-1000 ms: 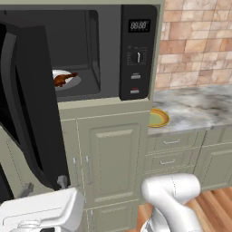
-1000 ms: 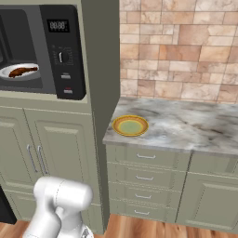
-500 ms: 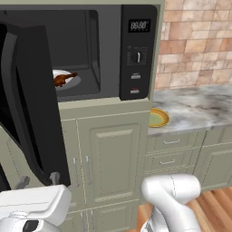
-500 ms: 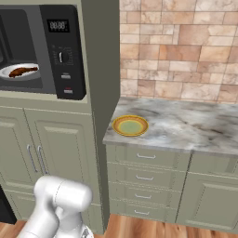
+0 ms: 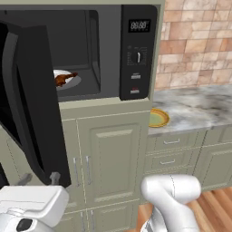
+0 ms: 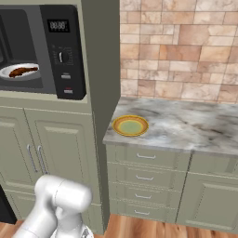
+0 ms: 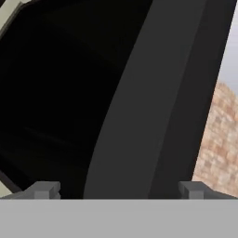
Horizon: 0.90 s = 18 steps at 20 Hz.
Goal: Pick the chicken drumstick from the counter and place it in the microwave. Then turn on the microwave.
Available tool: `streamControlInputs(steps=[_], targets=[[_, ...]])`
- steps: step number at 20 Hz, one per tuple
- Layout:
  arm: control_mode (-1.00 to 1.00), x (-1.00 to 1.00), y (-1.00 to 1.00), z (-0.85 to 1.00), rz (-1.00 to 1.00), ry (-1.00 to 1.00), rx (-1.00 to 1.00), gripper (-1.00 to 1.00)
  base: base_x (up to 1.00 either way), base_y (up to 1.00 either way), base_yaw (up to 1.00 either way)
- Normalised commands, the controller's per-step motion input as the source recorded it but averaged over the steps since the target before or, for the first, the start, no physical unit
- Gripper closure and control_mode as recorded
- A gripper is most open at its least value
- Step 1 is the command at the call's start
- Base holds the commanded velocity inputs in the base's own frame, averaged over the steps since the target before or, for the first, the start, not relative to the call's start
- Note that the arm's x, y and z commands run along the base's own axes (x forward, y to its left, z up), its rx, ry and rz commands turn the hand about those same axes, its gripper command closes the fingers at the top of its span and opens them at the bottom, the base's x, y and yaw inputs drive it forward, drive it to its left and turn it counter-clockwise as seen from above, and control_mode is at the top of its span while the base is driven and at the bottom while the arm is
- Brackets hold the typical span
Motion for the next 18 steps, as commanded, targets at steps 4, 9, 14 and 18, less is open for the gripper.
streamControlInputs(steps=[4, 9, 14, 18], targets=[[-1.0, 0.19, -0.16, 0.0, -0.06, 0.0, 0.0, -1.0, 0.0, 0.0, 0.0], [-1.0, 0.2, -0.18, -0.01, -0.05, -0.01, 0.0, -1.0, 0.0, 0.0, 0.0], [-1.0, 0.25, -0.29, 0.0, -0.02, 0.0, 0.0, -1.0, 0.0, 0.0, 0.0], [-1.0, 0.24, -0.37, 0.0, 0.0, 0.01, 0.0, -1.0, 0.0, 0.0, 0.0]])
